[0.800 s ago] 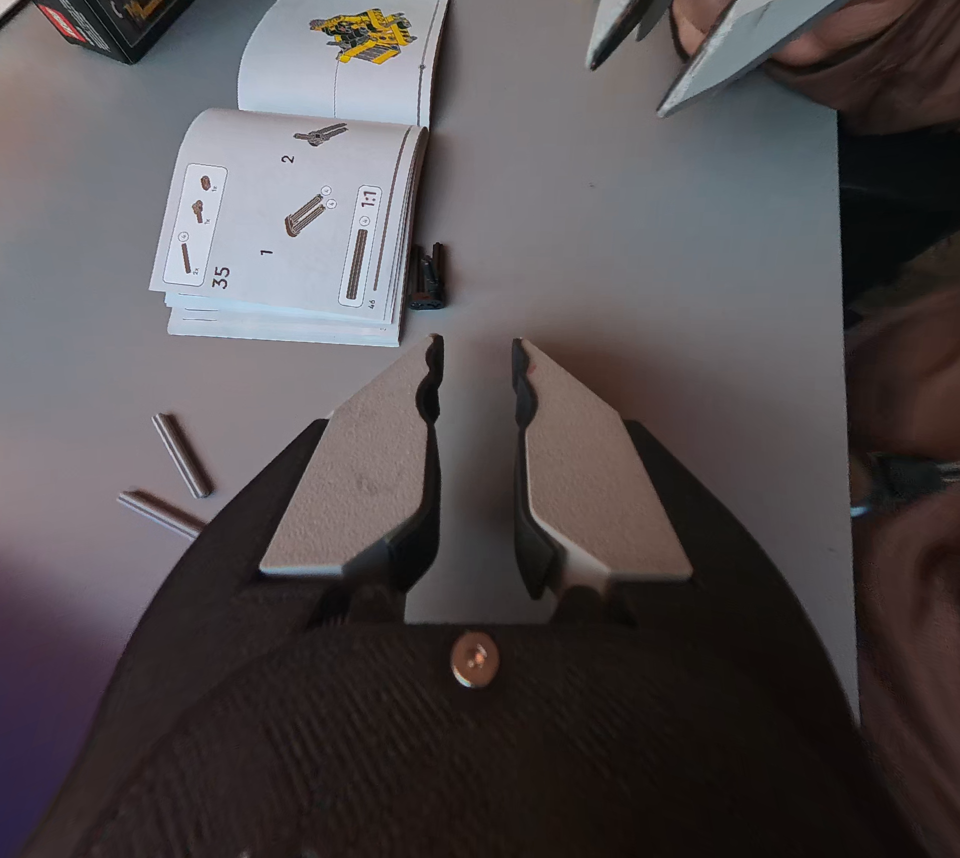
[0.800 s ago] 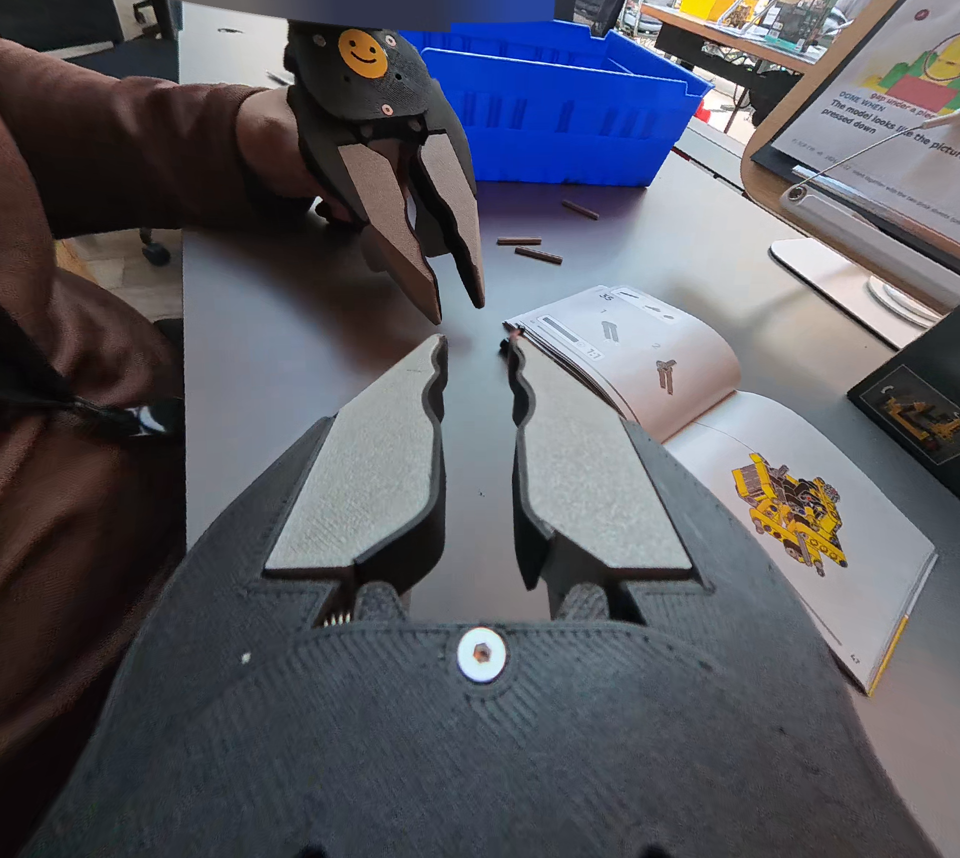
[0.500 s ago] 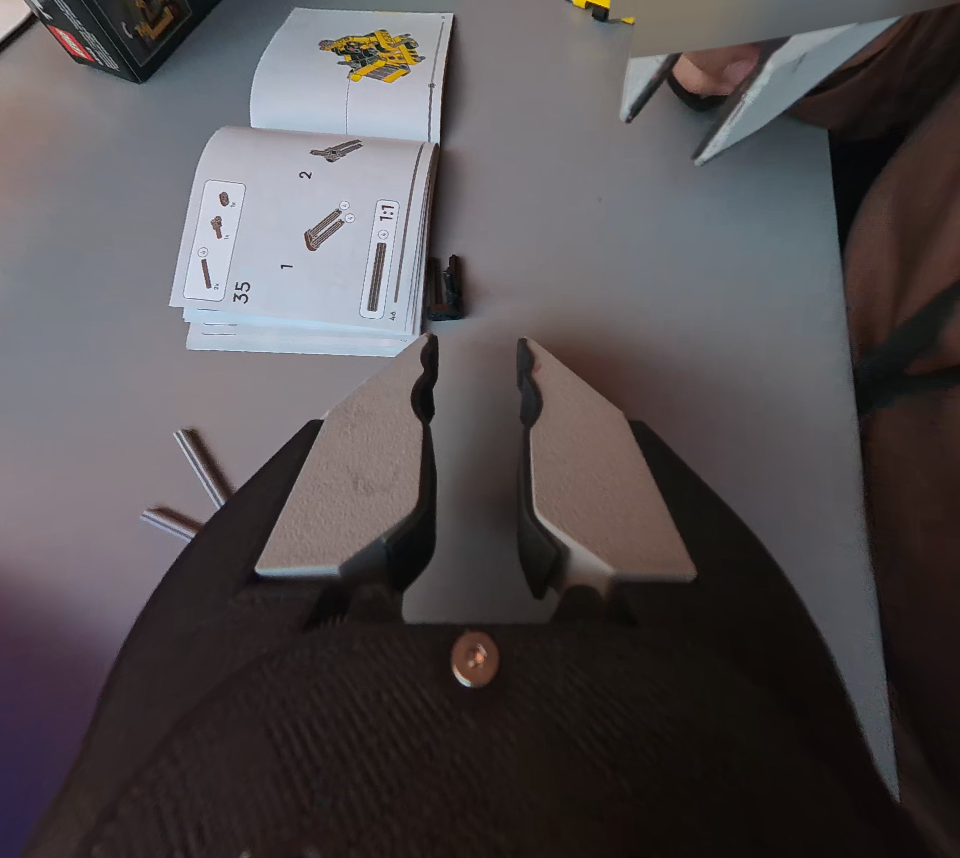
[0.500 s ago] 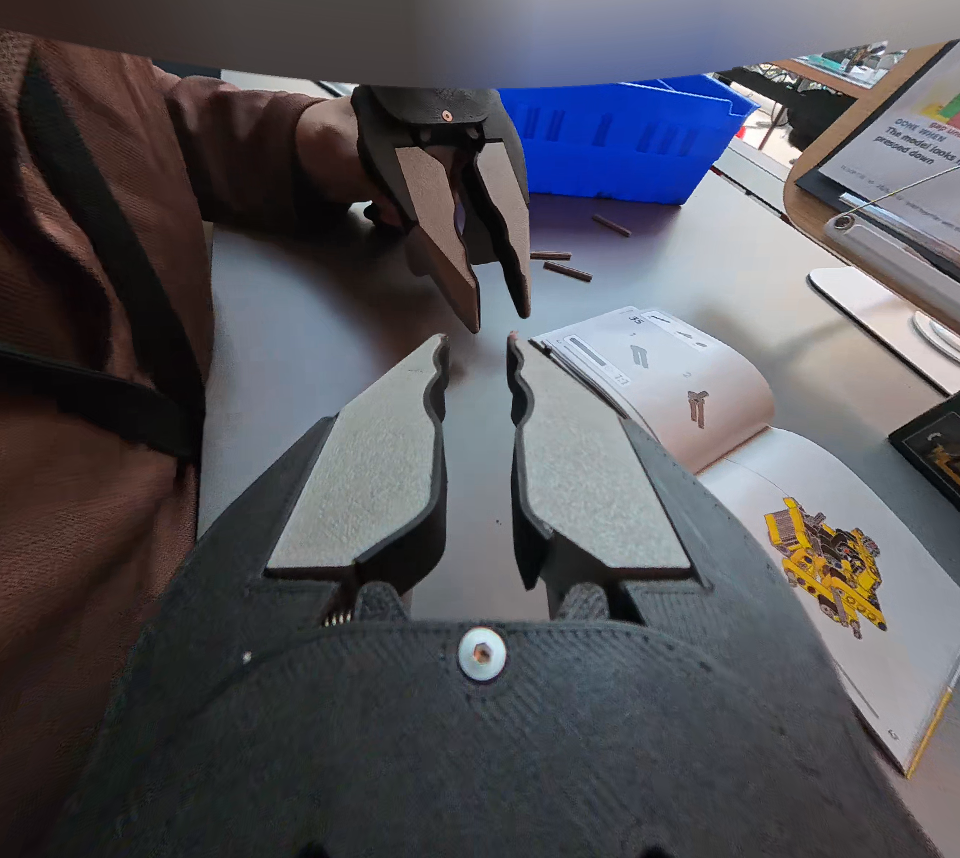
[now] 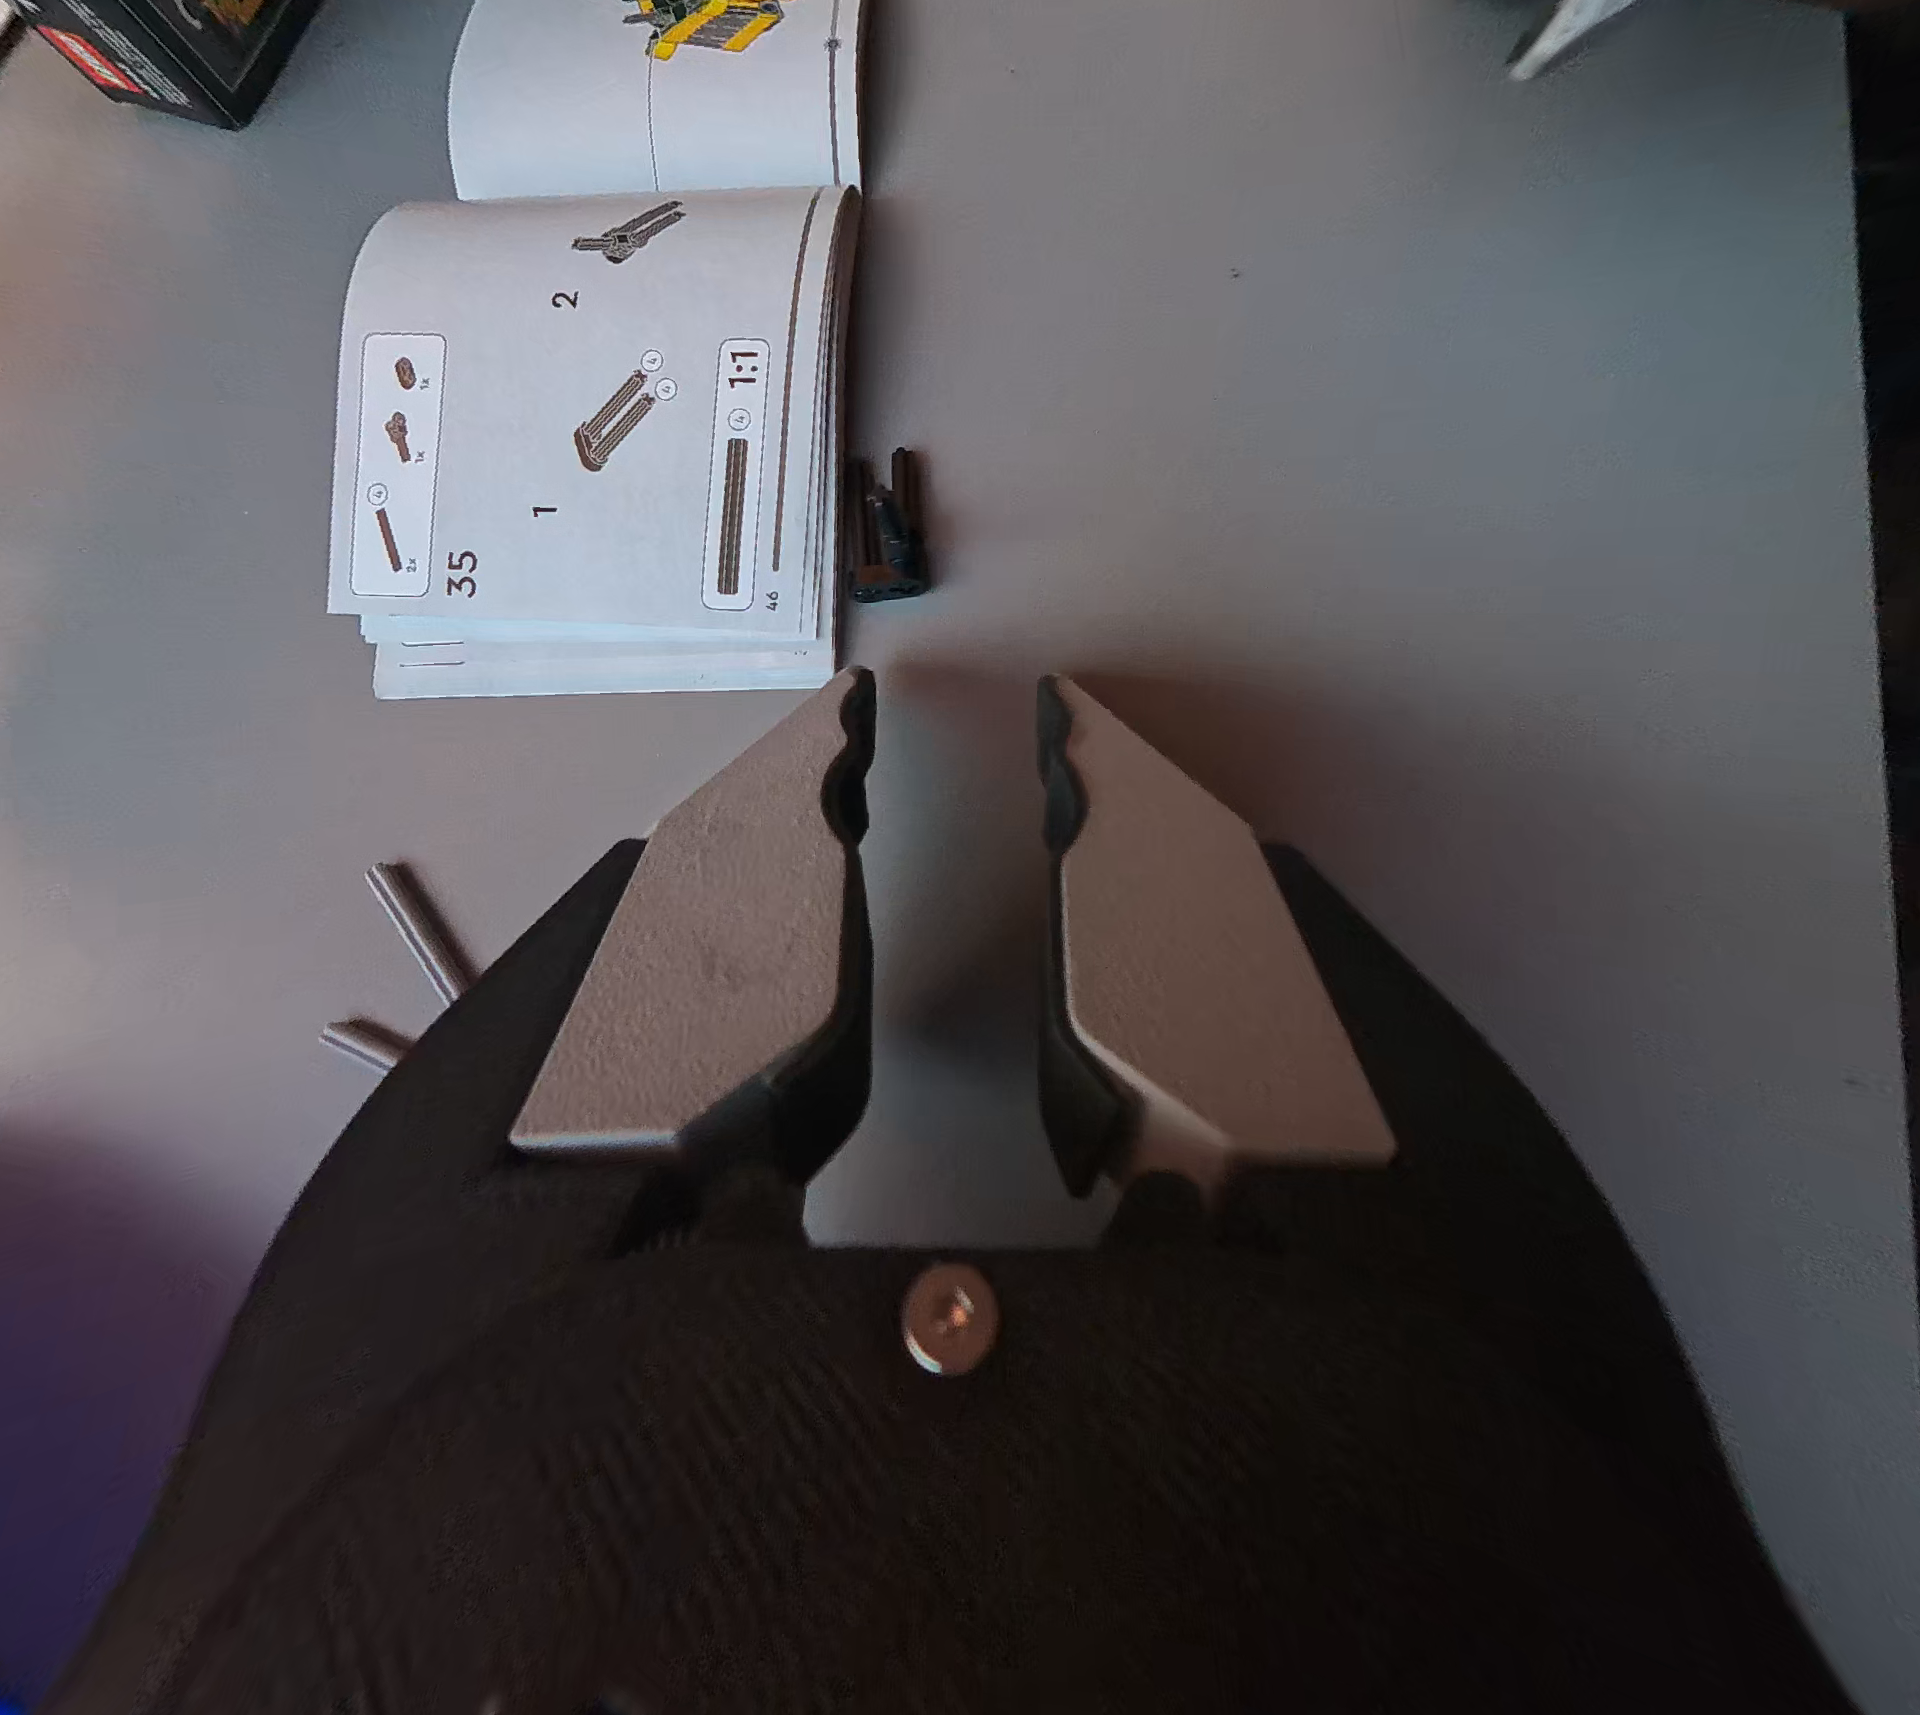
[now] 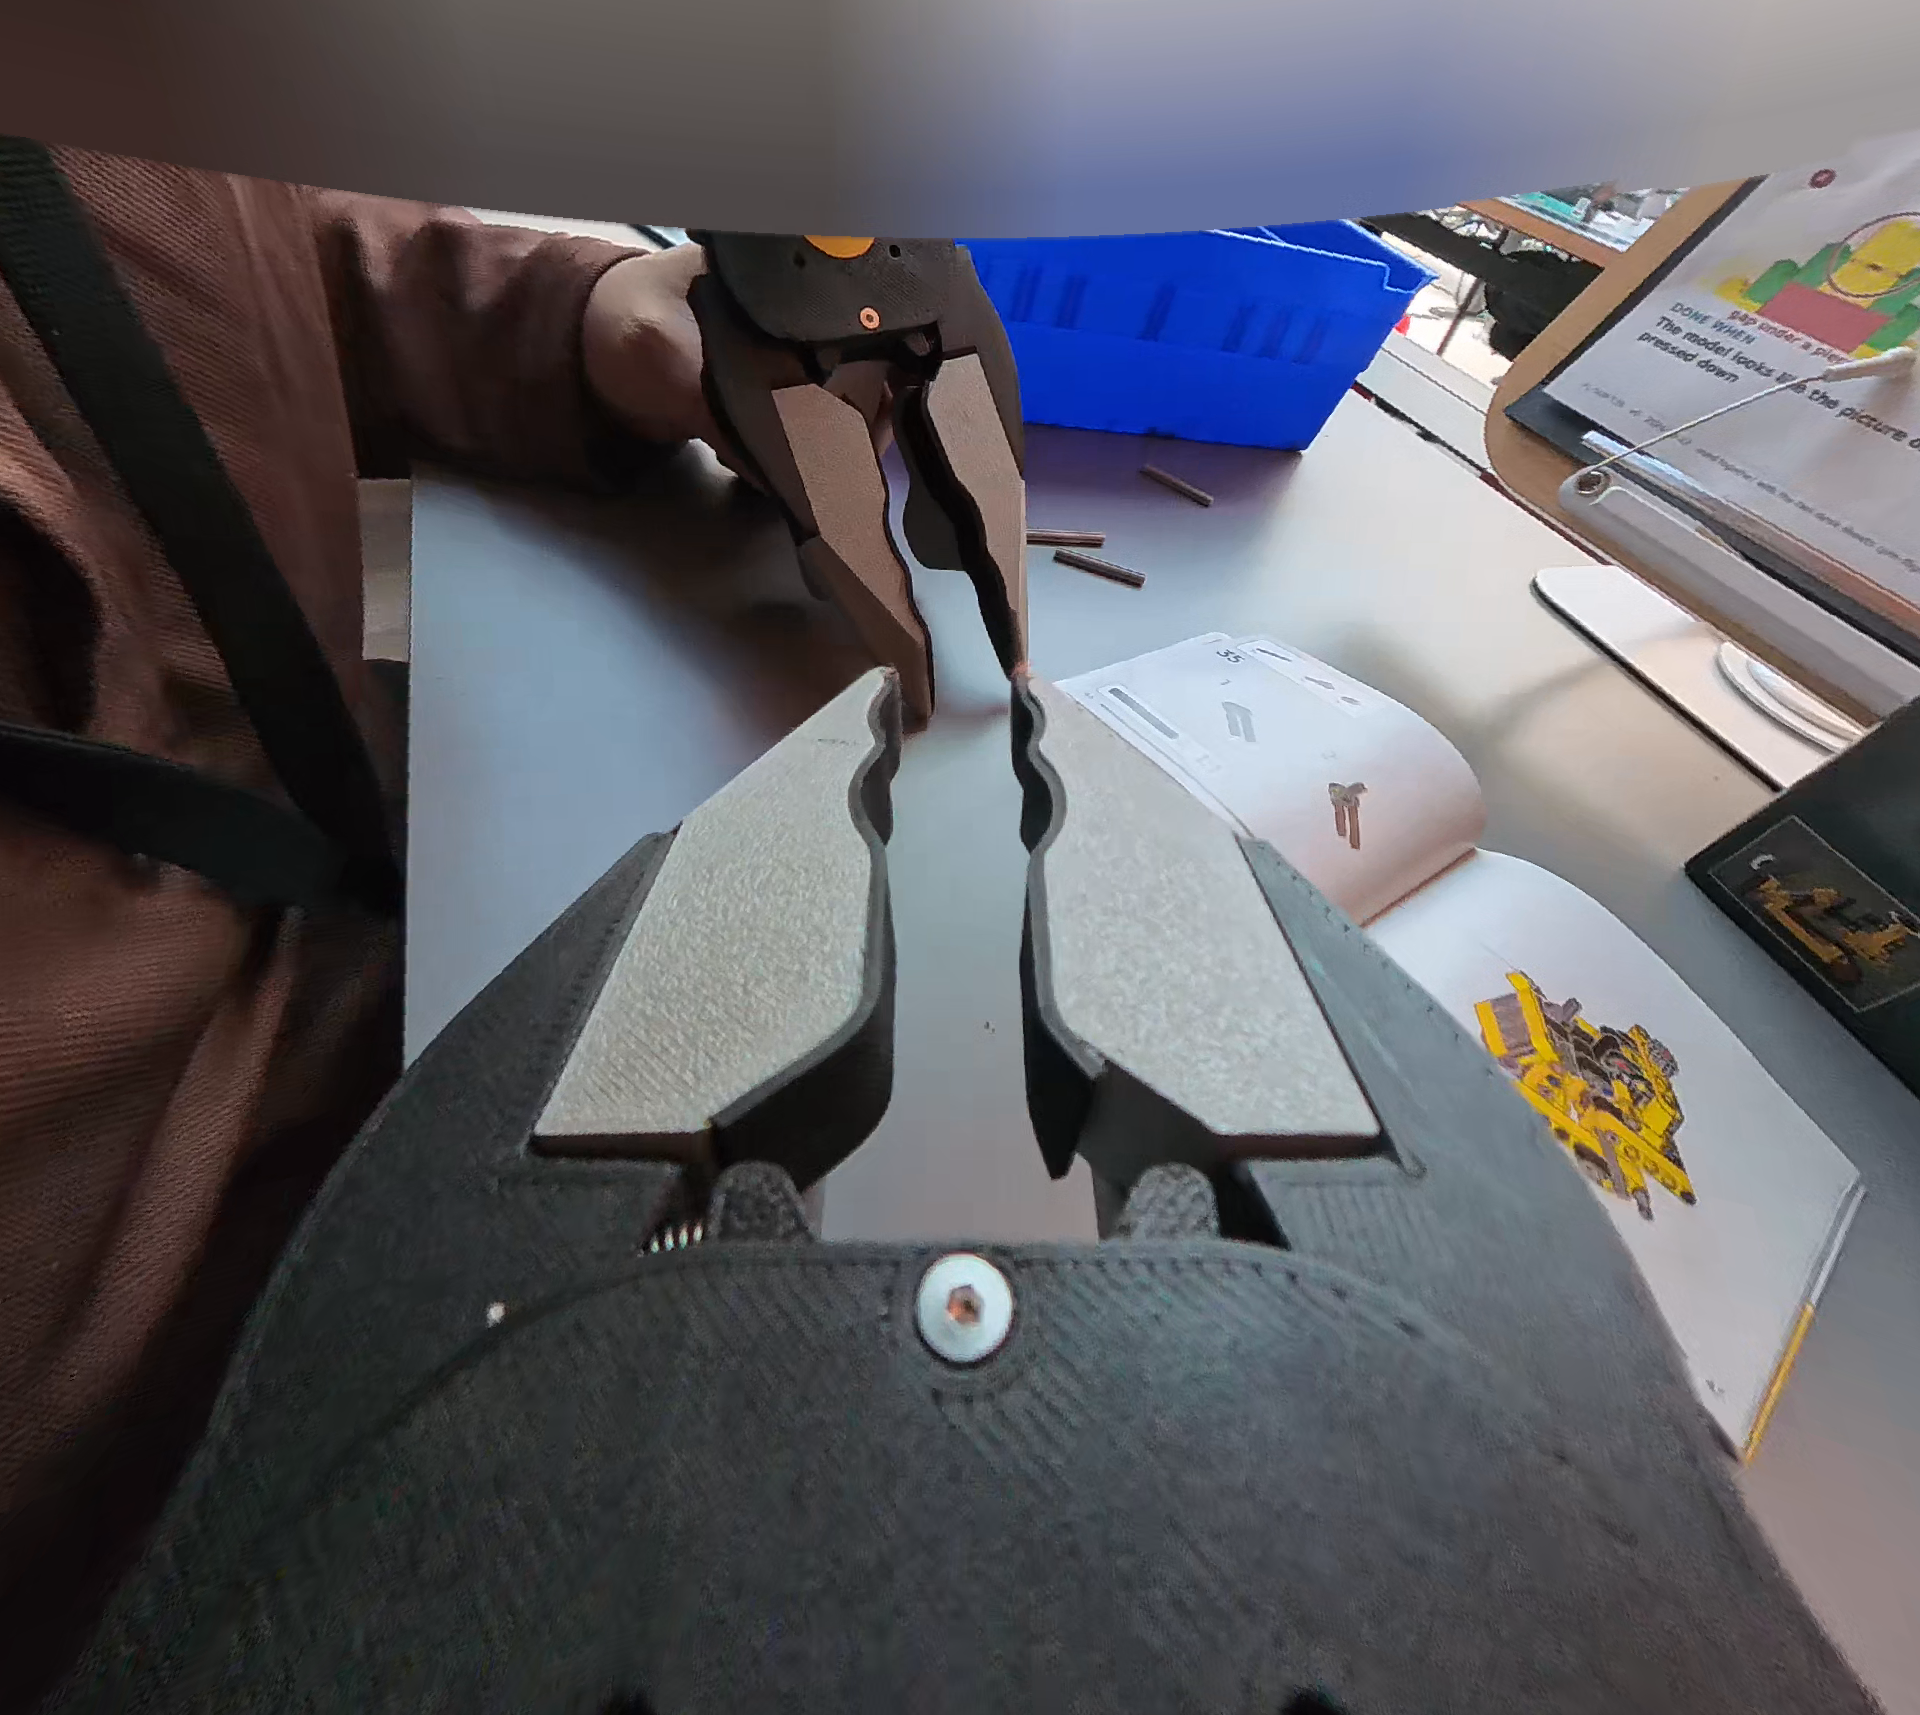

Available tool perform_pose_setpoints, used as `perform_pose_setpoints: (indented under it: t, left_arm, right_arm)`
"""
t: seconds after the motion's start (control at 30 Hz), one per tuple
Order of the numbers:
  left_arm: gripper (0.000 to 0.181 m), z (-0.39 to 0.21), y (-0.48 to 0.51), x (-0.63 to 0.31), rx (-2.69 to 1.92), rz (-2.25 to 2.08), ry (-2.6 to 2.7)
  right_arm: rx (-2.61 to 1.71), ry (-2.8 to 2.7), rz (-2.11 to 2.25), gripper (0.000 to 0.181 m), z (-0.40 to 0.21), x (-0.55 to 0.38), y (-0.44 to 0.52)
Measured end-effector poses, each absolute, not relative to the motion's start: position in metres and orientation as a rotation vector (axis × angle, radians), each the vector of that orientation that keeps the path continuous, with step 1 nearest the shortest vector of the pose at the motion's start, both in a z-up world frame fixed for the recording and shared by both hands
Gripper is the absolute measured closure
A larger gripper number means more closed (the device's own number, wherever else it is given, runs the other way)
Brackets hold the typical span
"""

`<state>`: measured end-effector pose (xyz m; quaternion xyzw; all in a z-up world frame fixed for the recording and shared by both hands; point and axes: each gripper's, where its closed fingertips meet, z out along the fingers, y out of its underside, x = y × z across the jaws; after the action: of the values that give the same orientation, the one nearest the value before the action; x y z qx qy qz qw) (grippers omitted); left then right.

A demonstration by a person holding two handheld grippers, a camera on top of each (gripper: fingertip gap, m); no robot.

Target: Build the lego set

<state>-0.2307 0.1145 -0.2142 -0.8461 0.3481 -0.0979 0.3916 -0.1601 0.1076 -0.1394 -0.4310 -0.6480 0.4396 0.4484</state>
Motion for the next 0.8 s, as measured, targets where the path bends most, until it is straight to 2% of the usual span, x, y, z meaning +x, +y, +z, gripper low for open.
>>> perform_pose_setpoints:
  t: [0.8]
  left_arm:
    - [0.157, -0.216, 0.11, -0.227, -2.199, -0.44, 0.861]
  right_arm:
    - [-1.1, -1.606, 1.041, 0.168, -0.144, -0.158, 0.122]
